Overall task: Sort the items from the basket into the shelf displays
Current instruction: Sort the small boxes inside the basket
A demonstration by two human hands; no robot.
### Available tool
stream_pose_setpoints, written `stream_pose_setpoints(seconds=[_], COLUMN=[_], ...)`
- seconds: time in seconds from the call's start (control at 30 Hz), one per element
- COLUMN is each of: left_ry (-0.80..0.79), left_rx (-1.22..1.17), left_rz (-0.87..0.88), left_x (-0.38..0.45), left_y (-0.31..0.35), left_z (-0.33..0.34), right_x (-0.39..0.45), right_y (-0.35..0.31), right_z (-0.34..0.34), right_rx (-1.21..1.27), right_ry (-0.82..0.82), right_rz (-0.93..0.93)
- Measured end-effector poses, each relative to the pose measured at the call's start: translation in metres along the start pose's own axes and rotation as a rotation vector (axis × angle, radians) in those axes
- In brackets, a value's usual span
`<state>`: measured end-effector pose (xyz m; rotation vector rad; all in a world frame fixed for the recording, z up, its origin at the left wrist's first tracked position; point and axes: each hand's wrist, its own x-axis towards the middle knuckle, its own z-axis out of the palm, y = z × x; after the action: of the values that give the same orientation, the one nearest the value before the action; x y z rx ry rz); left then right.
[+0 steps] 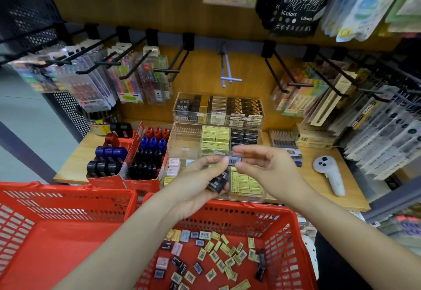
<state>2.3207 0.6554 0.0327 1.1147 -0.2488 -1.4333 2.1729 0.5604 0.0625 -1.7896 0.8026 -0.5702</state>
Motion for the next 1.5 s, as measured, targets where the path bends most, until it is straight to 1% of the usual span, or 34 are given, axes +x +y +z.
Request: stream_pose_setpoints(seconds=[0.1, 0.23, 0.3, 0.4, 0.47, 0.53, 0.63, 0.77, 0.83, 0.93, 0.97, 1.03, 1.1, 1.2, 1.33, 1.4, 1.5], left_ry=[0.025, 0.027, 0.055, 0.050, 0.054, 0.097, 0.110, 0.065, 0.067, 0.117, 0.130, 0.128, 0.139, 0.213, 0.270, 0.292, 0.293], left_rx=[-0.013, 0.204, 0.358, 0.585, 0.686, 0.720, 0.669, 0.580, 0.507, 0.431, 0.430, 0.438, 0.469, 0.551, 0.578, 0.578, 0.558], left_rz=[0.018, 0.091, 0.186, 0.391, 0.536, 0.620, 0.592, 0.496, 0.422, 0.339, 0.337, 0.356, 0.406, 0.496, 0.573, 0.587, 0.571], left_x=[0.005, 0.009, 0.010, 0.008, 0.007, 0.007, 0.007, 0.003, 0.002, 0.005, 0.007, 0.009, 0.010, 0.013, 0.017, 0.019, 0.021], left_y=[0.001, -0.001, -0.003, -0.002, -0.002, -0.002, -0.002, -0.001, 0.000, 0.000, -0.001, 0.001, 0.005, 0.017, 0.028, 0.029, 0.029], left_z=[-0.010, -0.018, -0.017, -0.013, -0.011, -0.011, -0.012, -0.009, -0.009, -0.012, -0.012, -0.013, -0.015, -0.027, -0.048, -0.053, -0.057], right_x=[0.008, 0.015, 0.016, 0.016, 0.015, 0.014, 0.010, 0.006, 0.005, 0.005, 0.005, 0.010, 0.021, 0.039, 0.052, 0.059, 0.070], right_y=[0.008, 0.019, 0.019, 0.015, 0.013, 0.011, 0.013, 0.013, 0.014, 0.017, 0.017, 0.017, 0.023, 0.042, 0.075, 0.089, 0.106], right_z=[-0.005, -0.005, -0.005, -0.001, 0.000, 0.000, 0.001, 0.005, 0.008, 0.013, 0.015, 0.020, 0.021, 0.009, 0.014, 0.033, 0.063], right_rx=[0.103, 0.348, 0.414, 0.590, 0.646, 0.648, 0.622, 0.554, 0.464, 0.037, -0.068, -0.203, -0.286, -0.468, -0.741, -0.860, -1.014], right_ry=[0.051, 0.049, 0.006, -0.054, -0.079, -0.108, -0.143, -0.147, -0.111, -0.012, -0.001, 0.040, 0.101, 0.133, 0.040, -0.006, -0.020], right_rz=[0.106, 0.305, 0.341, 0.368, 0.393, 0.414, 0.425, 0.401, 0.320, 0.010, -0.090, -0.221, -0.238, -0.158, -0.117, -0.129, -0.118])
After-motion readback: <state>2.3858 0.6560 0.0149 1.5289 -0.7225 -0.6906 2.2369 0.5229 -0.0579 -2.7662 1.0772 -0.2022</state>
